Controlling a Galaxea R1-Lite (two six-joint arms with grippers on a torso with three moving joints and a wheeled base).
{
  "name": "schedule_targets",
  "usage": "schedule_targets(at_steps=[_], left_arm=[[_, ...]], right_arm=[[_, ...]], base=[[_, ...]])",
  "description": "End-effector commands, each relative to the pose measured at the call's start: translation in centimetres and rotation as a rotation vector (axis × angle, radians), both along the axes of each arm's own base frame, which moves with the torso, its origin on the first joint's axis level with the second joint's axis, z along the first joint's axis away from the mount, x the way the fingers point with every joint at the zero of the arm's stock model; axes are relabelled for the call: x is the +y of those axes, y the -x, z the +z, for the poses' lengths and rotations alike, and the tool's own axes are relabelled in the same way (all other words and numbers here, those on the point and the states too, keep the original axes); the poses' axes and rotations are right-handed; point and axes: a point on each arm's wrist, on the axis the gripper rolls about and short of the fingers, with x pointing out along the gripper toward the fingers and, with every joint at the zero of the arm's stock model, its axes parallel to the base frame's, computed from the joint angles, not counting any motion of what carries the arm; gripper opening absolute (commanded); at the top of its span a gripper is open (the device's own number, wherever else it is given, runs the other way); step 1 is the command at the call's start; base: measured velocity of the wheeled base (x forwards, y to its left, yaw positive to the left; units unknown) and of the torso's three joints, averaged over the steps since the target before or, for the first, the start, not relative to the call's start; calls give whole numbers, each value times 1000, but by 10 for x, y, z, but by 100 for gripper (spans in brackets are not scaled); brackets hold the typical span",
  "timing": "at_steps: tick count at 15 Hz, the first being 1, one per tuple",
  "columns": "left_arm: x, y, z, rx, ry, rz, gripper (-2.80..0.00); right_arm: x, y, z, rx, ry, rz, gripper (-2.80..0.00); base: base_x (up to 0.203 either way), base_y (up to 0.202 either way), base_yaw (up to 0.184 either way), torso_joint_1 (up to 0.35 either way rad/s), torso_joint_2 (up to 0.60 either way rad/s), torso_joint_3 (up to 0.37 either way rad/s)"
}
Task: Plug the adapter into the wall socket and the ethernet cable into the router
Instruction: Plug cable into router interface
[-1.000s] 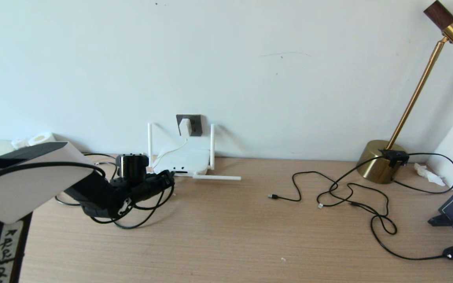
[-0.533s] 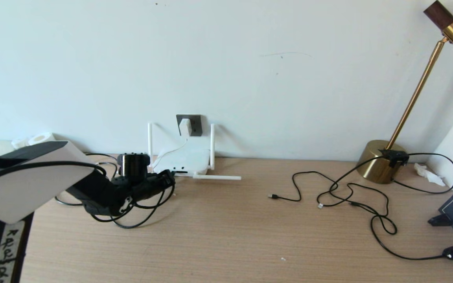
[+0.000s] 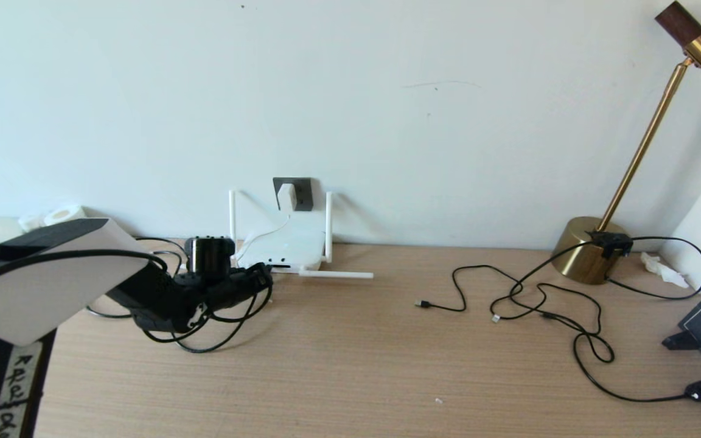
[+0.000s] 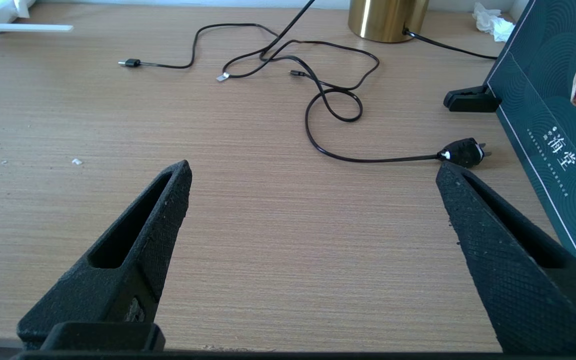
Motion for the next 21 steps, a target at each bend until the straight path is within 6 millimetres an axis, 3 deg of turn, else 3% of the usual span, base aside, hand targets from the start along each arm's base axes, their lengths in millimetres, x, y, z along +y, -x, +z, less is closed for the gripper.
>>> schedule_targets(at_steps=[1,21], left_arm=[[-1,-2,-3,0,3,-2,-280],[-7,-4,2,-14,4,-13,-280]], right_arm=[[0,0,0,3,0,0,0],[0,0,0,3,0,0,0]], base=[[0,0,0,0,0,0],[0,0,0,0,0,0]])
